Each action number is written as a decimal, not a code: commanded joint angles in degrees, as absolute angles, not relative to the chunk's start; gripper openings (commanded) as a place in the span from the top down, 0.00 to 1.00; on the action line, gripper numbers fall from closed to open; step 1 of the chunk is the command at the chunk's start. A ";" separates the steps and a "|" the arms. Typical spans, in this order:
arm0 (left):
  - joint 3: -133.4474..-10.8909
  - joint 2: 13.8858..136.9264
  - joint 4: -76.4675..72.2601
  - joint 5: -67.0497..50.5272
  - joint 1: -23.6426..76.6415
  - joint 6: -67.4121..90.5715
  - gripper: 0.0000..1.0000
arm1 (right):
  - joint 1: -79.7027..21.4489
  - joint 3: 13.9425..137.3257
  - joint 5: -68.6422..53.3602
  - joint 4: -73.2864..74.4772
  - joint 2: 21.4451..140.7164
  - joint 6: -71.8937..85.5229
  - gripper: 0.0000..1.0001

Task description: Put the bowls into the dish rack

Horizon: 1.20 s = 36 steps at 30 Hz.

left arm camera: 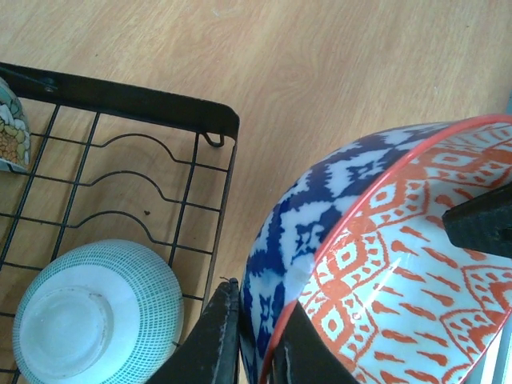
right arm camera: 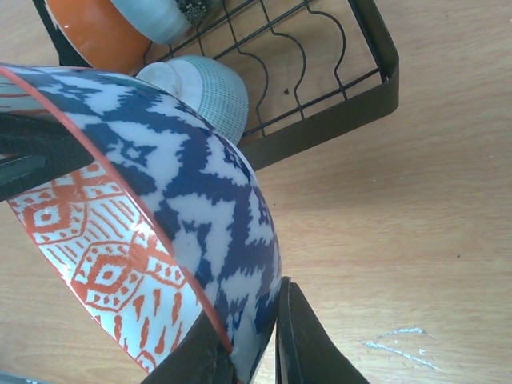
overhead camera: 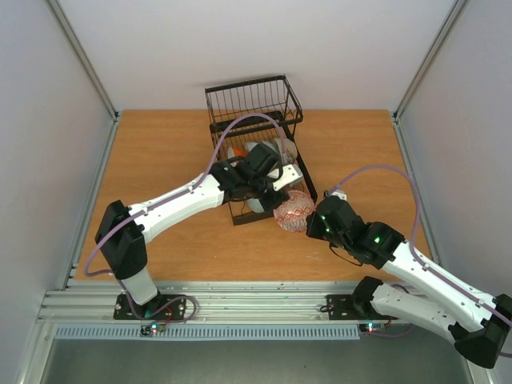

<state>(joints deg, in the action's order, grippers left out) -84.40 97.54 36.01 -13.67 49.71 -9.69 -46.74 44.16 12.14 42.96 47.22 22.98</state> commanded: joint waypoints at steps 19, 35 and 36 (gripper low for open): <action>-76.77 95.24 25.76 -52.17 38.95 -8.73 1.00 | -50.10 39.19 0.72 25.41 30.83 14.72 0.17; -75.28 93.85 23.36 -60.78 36.73 -7.72 0.99 | -50.10 35.48 -1.41 21.96 31.69 17.38 0.14; -75.27 93.72 23.30 -60.82 36.72 -7.59 0.99 | -50.10 35.24 -1.78 21.18 32.11 17.52 0.14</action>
